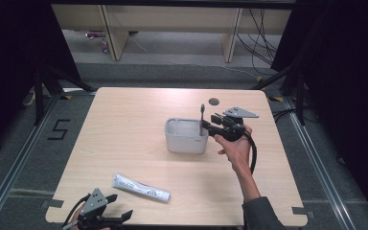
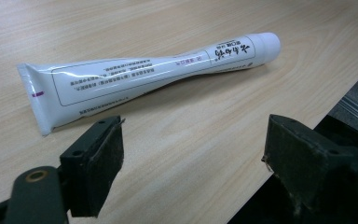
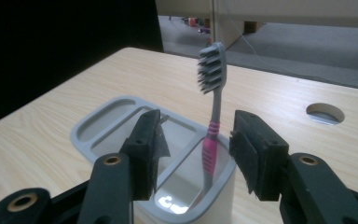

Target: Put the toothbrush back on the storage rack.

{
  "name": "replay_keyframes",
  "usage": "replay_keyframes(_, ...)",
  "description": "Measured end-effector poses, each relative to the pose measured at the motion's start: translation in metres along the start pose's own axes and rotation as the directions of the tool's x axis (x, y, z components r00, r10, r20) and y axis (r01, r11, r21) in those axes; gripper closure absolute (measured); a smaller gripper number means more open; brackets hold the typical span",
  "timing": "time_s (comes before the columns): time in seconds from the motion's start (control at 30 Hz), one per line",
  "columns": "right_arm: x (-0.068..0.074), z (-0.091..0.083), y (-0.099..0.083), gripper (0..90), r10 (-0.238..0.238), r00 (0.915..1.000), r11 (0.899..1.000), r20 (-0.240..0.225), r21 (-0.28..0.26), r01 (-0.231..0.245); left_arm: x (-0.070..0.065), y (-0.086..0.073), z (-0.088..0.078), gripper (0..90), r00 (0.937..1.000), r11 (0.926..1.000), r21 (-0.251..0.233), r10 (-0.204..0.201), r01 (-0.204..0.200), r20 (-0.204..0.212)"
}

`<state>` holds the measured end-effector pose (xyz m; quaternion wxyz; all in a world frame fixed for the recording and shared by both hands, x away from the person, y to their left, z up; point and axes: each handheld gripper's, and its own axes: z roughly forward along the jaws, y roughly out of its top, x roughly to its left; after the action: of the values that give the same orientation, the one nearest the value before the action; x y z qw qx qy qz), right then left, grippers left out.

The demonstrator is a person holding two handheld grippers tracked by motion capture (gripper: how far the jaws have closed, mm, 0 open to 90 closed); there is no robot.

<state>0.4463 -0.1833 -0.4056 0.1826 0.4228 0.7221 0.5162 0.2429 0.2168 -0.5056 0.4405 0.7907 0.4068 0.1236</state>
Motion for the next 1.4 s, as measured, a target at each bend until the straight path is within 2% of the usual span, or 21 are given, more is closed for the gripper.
replay_keyframes(0.17,0.002,-0.011,-0.002,49.4,0.002,1.0,1.0,0.005,-0.003,-0.002,0.002,0.0,-0.002,19.4,0.9998,0.9995,0.026,0.02,-0.02,-0.002)
replay_keyframes(0.23,0.001,-0.016,-0.002,47.0,-0.023,0.9996,1.0,0.017,0.002,0.023,0.001,0.0,-0.001,19.4,1.0,1.0,0.007,0.003,-0.003,-0.002)
replay_keyframes(0.3,0.004,-0.02,-0.005,46.1,0.004,0.9999,1.0,0.012,0.001,-0.004,0.001,0.0,0.0,19.4,1.0,1.0,0.008,0.004,-0.004,-0.007)
replay_keyframes(0.37,0.003,-0.022,-0.005,45.0,-0.017,0.9998,1.0,0.005,0.011,0.016,0.001,0.0,0.0,19.4,1.0,1.0,0.008,0.005,-0.004,-0.007)
replay_keyframes(0.4,0.004,-0.027,-0.008,44.3,0.002,1.0,1.0,-0.003,0.012,-0.002,0.002,0.0,-0.002,19.4,0.9997,0.9993,0.032,0.022,-0.022,-0.009)
replay_keyframes(0.57,0.003,-0.037,-0.014,42.5,-0.02,0.9998,1.0,-0.002,0.02,0.02,0.002,0.0,-0.002,19.4,0.9996,0.9993,0.028,0.026,-0.026,-0.007)
replay_keyframes(0.6,0.004,-0.041,-0.016,42.1,-0.002,1.0,1.0,0.005,0.031,0.002,0.0,-0.001,0.0,19.4,0.9999,1.0,-0.002,-0.003,0.003,-0.013)
replay_keyframes(0.63,0.003,-0.042,-0.019,41.8,-0.012,0.9999,1.0,0.01,0.022,0.011,0.001,0.0,0.0,19.4,0.9999,0.9999,0.012,0.01,-0.01,-0.014)
replay_keyframes(0.67,0.002,-0.044,-0.021,41.7,-0.009,1.0,1.0,0.004,0.018,0.008,0.0,0.0,0.0,19.4,1.0,1.0,0.0,-0.004,0.004,-0.008)
replay_keyframes(0.7,0.002,-0.049,-0.025,41.5,-0.01,0.9999,1.0,0.012,0.017,0.01,0.002,0.0,-0.002,19.4,0.9996,0.9994,0.024,0.024,-0.024,-0.013)
replay_keyframes(0.73,0.004,-0.053,-0.028,41.5,0.029,0.9996,0.999,-0.001,0.019,-0.029,0.002,0.0,-0.002,19.4,0.9996,0.9994,0.023,0.025,-0.025,-0.015)
replay_keyframes(0.83,0.002,-0.056,-0.033,41.5,0.013,0.9999,1.0,0.008,0.012,-0.013,0.003,0.0,-0.002,19.4,0.9996,0.9991,0.034,0.026,-0.026,-0.008)
replay_keyframes(0.87,0.002,-0.06,-0.036,41.4,0.019,0.9998,0.999,0.005,0.032,-0.019,0.0,0.0,0.0,19.4,0.9999,1.0,-0.002,-0.001,0.001,-0.016)
replay_keyframes(0.93,0.0,-0.063,-0.039,41.4,-0.008,1.0,1.0,0.001,0.018,0.008,0.0,0.0,0.0,19.4,1.0,1.0,-0.001,-0.004,0.004,-0.007)
replay_keyframes(0.97,0.003,-0.065,-0.041,41.4,0.029,0.9995,0.999,0.01,0.026,-0.029,0.0,0.0,-0.001,19.4,1.0,1.0,0.007,0.003,-0.003,-0.006)
replay_keyframes(1.1,-0.001,-0.07,-0.045,41.3,0.012,0.9998,0.999,0.015,0.029,-0.012,0.0,0.0,-0.001,19.4,0.9999,0.9999,0.012,0.001,-0.001,-0.01)
replay_keyframes(1.2,-0.002,-0.076,-0.048,41.3,0.031,0.9995,0.999,0.009,0.032,-0.031,0.0,0.0,-0.001,19.4,1.0,0.9999,0.011,0.003,-0.003,-0.007)
replay_keyframes(1.23,-0.003,-0.078,-0.049,41.3,0.009,0.9998,0.999,0.017,0.031,-0.009,-0.001,0.0,-0.001,19.4,1.0,1.0,0.0,-0.005,0.005,-0.005)
replay_keyframes(1.33,-0.002,-0.081,-0.054,40.5,0.036,0.9992,0.999,0.015,0.04,-0.037,0.0,0.0,-0.002,19.4,1.0,0.9999,0.013,0.002,-0.002,-0.007)
replay_keyframes(1.37,-0.004,-0.082,-0.054,40.4,0.004,0.9998,0.999,0.019,0.042,-0.005,0.0,0.0,-0.002,19.4,1.0,0.9999,0.014,0.002,-0.002,-0.01)
replay_keyframes(1.4,-0.003,-0.083,-0.055,40.1,0.027,0.9995,0.998,0.017,0.049,-0.028,0.0,0.0,-0.002,19.4,1.0,0.9999,0.011,0.001,-0.001,-0.01)
